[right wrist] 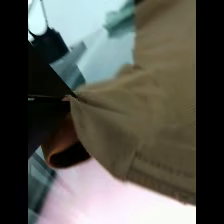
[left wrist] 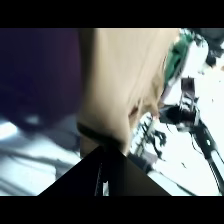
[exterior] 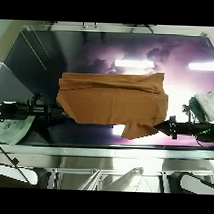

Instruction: Fold the shirts.

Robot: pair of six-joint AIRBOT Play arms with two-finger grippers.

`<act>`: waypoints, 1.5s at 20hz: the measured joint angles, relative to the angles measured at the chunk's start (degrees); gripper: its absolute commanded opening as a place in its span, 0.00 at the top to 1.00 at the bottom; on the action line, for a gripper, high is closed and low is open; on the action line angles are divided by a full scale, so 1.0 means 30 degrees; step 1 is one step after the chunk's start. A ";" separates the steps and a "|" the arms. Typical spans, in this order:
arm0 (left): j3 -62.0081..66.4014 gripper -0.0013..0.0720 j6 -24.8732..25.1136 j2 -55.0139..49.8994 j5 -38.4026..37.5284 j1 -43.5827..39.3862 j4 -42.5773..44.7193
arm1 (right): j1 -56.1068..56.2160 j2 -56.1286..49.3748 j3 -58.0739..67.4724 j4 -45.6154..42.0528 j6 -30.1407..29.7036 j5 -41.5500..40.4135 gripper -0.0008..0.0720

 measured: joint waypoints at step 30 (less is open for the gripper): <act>1.6116 0.98 -0.5850 -0.6535 -0.3242 -0.0670 -0.1275 | 0.2863 -0.9865 1.3457 0.9245 -0.5158 -0.5268 0.95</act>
